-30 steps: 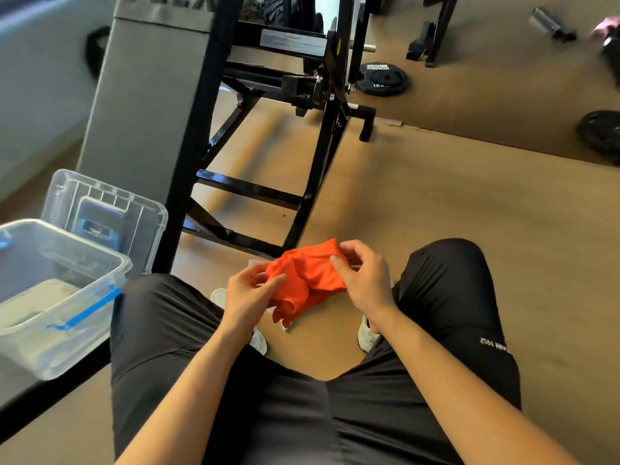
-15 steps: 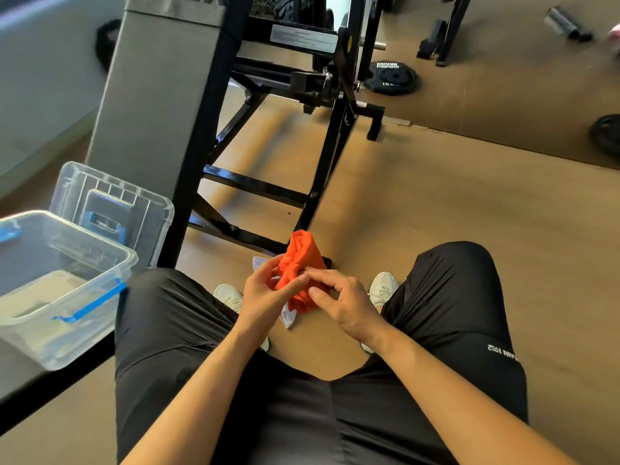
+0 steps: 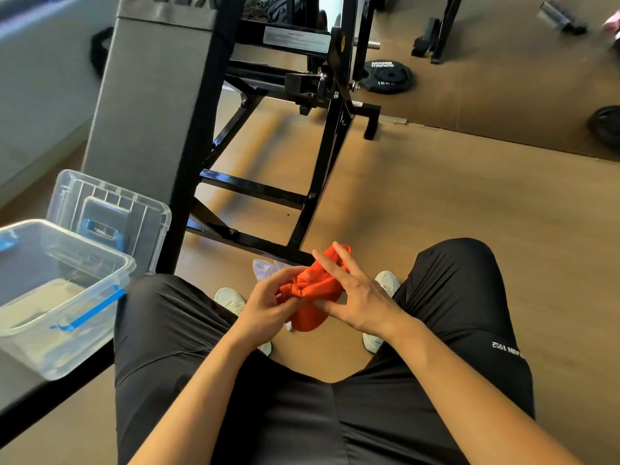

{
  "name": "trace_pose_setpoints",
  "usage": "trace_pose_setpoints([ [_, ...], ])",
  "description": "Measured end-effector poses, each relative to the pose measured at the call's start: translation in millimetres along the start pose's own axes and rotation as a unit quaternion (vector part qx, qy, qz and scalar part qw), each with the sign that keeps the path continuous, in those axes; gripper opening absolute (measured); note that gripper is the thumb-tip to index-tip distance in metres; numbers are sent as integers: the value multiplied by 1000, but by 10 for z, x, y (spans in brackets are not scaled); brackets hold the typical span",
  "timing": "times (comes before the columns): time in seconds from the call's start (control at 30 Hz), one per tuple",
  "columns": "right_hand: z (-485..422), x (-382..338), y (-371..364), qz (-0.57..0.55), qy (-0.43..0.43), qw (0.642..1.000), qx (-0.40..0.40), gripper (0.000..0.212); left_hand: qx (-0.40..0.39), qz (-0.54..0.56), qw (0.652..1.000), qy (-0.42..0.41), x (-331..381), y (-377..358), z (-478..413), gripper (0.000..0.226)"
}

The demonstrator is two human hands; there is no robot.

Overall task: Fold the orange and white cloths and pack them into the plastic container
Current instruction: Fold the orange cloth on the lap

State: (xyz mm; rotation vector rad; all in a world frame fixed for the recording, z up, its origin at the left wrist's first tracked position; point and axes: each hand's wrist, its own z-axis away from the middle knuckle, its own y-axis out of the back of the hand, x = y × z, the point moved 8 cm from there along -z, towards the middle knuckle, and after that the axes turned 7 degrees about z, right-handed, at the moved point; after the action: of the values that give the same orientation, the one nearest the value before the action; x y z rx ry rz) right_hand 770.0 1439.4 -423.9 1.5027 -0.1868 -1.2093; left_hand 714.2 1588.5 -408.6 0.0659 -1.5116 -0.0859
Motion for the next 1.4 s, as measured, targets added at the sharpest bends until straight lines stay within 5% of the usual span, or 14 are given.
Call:
trace_pose_setpoints([
  [0.17,-6,54,-28,-26,1,1000,-2,63,-71,-35,997,15,10,-24,41,39],
  [0.3,10,32,122,-36,-6,996,75,60,-53,-23,998,9,14,35,27,39],
  [0.43,61,-58,226,-55,13,988,144,39,71,-53,996,-1,-50,189,-12,32],
  [0.6,86,-73,264,-90,-1,977,194,30,243,-284,917,-139,275,246,131,19],
  [0.7,78,-33,277,-100,-22,969,226,30,189,-337,904,-180,381,7,220,24],
  [0.87,71,25,268,-188,-45,954,229,36,93,-352,923,-128,146,-261,133,90],
  [1.07,66,-29,169,-300,-16,944,140,67,105,-315,931,-153,106,-141,27,82],
  [1.2,84,-109,190,-202,58,974,86,77,83,-279,951,-108,89,-58,45,73],
  [1.4,69,-312,325,76,105,985,118,51,14,-152,988,-10,148,52,95,64],
])
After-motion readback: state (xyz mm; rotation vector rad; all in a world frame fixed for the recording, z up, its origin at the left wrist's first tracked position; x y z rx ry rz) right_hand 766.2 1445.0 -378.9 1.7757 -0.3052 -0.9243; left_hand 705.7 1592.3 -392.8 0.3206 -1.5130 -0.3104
